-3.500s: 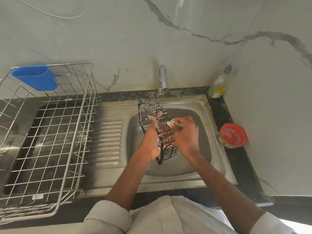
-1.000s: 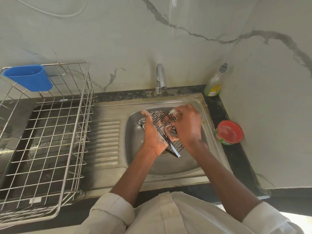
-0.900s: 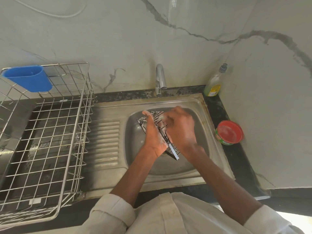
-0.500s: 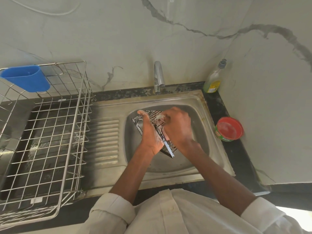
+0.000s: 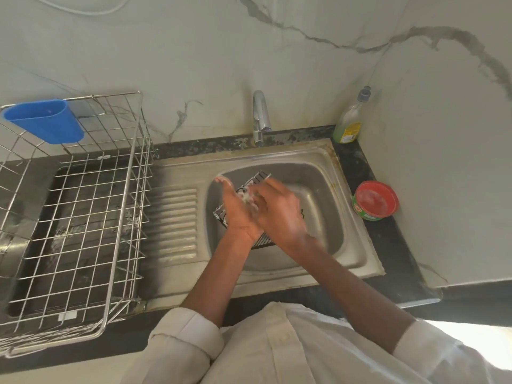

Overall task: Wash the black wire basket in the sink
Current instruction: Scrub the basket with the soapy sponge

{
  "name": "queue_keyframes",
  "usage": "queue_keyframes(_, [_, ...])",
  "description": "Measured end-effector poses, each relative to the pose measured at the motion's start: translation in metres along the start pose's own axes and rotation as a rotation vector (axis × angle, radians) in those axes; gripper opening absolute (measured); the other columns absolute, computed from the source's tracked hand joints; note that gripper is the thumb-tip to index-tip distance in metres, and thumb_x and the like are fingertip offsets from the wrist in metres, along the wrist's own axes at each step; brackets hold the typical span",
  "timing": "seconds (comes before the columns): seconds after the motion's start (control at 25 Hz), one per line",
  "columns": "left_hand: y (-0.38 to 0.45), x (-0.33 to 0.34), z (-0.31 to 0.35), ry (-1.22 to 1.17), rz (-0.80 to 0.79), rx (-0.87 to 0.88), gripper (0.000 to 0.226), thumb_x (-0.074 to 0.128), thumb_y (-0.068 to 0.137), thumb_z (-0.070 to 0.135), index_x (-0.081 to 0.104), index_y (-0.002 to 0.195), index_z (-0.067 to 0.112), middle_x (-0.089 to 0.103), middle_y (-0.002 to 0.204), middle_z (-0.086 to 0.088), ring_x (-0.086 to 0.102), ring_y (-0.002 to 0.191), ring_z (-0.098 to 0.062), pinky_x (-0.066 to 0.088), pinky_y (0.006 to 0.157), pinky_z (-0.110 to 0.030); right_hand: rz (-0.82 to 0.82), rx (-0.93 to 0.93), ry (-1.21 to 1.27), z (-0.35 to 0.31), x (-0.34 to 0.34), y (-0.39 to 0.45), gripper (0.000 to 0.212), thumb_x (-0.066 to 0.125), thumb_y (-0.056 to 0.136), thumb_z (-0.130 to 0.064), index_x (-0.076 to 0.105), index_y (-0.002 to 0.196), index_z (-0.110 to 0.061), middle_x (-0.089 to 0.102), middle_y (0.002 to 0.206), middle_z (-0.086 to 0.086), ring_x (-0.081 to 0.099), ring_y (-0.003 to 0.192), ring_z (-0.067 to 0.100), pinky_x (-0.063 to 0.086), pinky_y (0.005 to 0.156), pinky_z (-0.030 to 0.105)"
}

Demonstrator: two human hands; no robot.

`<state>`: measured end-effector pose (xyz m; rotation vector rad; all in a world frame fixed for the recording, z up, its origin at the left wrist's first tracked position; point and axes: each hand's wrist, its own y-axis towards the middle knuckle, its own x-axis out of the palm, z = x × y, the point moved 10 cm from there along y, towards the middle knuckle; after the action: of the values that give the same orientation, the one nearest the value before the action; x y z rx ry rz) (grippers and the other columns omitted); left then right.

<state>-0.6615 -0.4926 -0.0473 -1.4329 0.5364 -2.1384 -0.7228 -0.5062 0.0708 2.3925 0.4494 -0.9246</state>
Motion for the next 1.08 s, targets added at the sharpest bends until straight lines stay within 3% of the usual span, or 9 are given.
queue_keyframes(0.08, [0.002, -0.003, 0.0, -0.032, -0.06, -0.013, 0.119, 0.06, 0.07, 0.097, 0.053, 0.14, 0.002, 0.044, 0.152, -0.012, 0.037, 0.154, -0.039, 0.027, 0.127, -0.058, -0.04, -0.014, -0.033, -0.01, 0.007, 0.012, 0.022, 0.069, 0.075, 0.012, 0.073, 0.085, -0.007, 0.068, 0.087, 0.005, 0.065, 0.075, 0.025, 0.055, 0.058, 0.039])
queue_keyframes(0.2, [-0.001, -0.015, 0.022, 0.0, 0.03, 0.052, 0.108, 0.031, 0.092, 0.089, 0.05, 0.15, 0.0, 0.058, 0.144, -0.028, 0.059, 0.131, -0.044, 0.041, 0.116, -0.06, -0.12, -0.085, -0.067, 0.001, 0.007, -0.025, 0.031, 0.07, 0.073, 0.016, 0.072, 0.089, -0.01, 0.07, 0.099, 0.003, 0.067, 0.087, 0.027, 0.057, 0.064, 0.039])
queue_keyframes(0.32, [-0.01, -0.018, 0.035, -0.035, 0.044, 0.122, 0.09, 0.026, 0.1, 0.081, 0.058, 0.135, 0.005, 0.064, 0.133, -0.029, 0.062, 0.124, -0.047, 0.049, 0.101, -0.069, -0.043, 0.104, -0.035, 0.044, -0.016, -0.048, 0.03, 0.07, 0.079, 0.013, 0.076, 0.093, -0.013, 0.074, 0.1, 0.002, 0.069, 0.091, 0.028, 0.06, 0.071, 0.044])
queue_keyframes(0.4, [-0.014, -0.013, 0.033, -0.023, 0.019, 0.1, 0.094, 0.037, 0.096, 0.083, 0.038, 0.159, 0.012, 0.048, 0.154, -0.03, 0.058, 0.131, -0.049, 0.054, 0.094, -0.072, -0.046, 0.161, -0.052, 0.045, -0.014, -0.043, 0.028, 0.07, 0.085, 0.007, 0.077, 0.097, -0.016, 0.074, 0.1, 0.001, 0.068, 0.093, 0.026, 0.06, 0.073, 0.046])
queue_keyframes(0.52, [-0.019, -0.005, 0.03, 0.085, 0.065, 0.116, 0.094, 0.042, 0.096, 0.082, 0.013, 0.168, 0.03, 0.04, 0.158, -0.02, 0.065, 0.119, -0.039, 0.065, 0.077, -0.049, -0.105, 0.003, -0.04, 0.01, -0.002, -0.021, 0.026, 0.069, 0.085, 0.005, 0.077, 0.095, -0.017, 0.073, 0.099, 0.0, 0.067, 0.092, 0.026, 0.059, 0.073, 0.041])
queue_keyframes(0.64, [-0.026, 0.007, 0.014, 0.207, 0.069, 0.071, 0.088, 0.033, 0.094, 0.086, 0.038, 0.151, 0.02, 0.065, 0.127, -0.012, 0.068, 0.116, -0.03, 0.057, 0.1, -0.05, 0.001, 0.119, 0.012, 0.014, -0.012, 0.007, 0.026, 0.067, 0.083, 0.007, 0.079, 0.093, -0.013, 0.074, 0.095, 0.002, 0.069, 0.084, 0.021, 0.058, 0.071, 0.036])
queue_keyframes(0.84, [-0.021, 0.014, 0.018, 0.292, 0.058, 0.106, 0.092, 0.023, 0.098, 0.084, 0.011, 0.169, 0.026, 0.056, 0.143, -0.006, 0.059, 0.13, -0.029, 0.046, 0.104, -0.044, 0.051, 0.228, 0.015, 0.032, -0.022, 0.032, 0.026, 0.071, 0.081, 0.01, 0.078, 0.094, -0.012, 0.075, 0.094, 0.002, 0.065, 0.078, 0.014, 0.053, 0.068, 0.019])
queue_keyframes(1.0, [-0.013, 0.008, 0.015, 0.266, 0.05, 0.048, 0.077, 0.029, 0.104, 0.074, 0.054, 0.139, 0.01, 0.078, 0.103, -0.011, 0.075, 0.1, -0.027, 0.059, 0.085, -0.044, 0.053, 0.118, -0.024, 0.027, -0.02, 0.034, 0.021, 0.07, 0.08, 0.001, 0.078, 0.092, -0.014, 0.073, 0.092, 0.002, 0.066, 0.08, 0.019, 0.058, 0.069, 0.036])
queue_keyframes(1.08, [-0.005, 0.01, 0.018, 0.247, -0.007, 0.049, 0.08, 0.032, 0.104, 0.071, 0.061, 0.134, 0.003, 0.076, 0.11, -0.015, 0.072, 0.107, -0.031, 0.06, 0.086, -0.046, 0.071, 0.098, -0.014, 0.027, -0.023, 0.031, 0.02, 0.064, 0.083, -0.001, 0.079, 0.094, -0.011, 0.074, 0.093, 0.004, 0.063, 0.08, 0.018, 0.057, 0.068, 0.035])
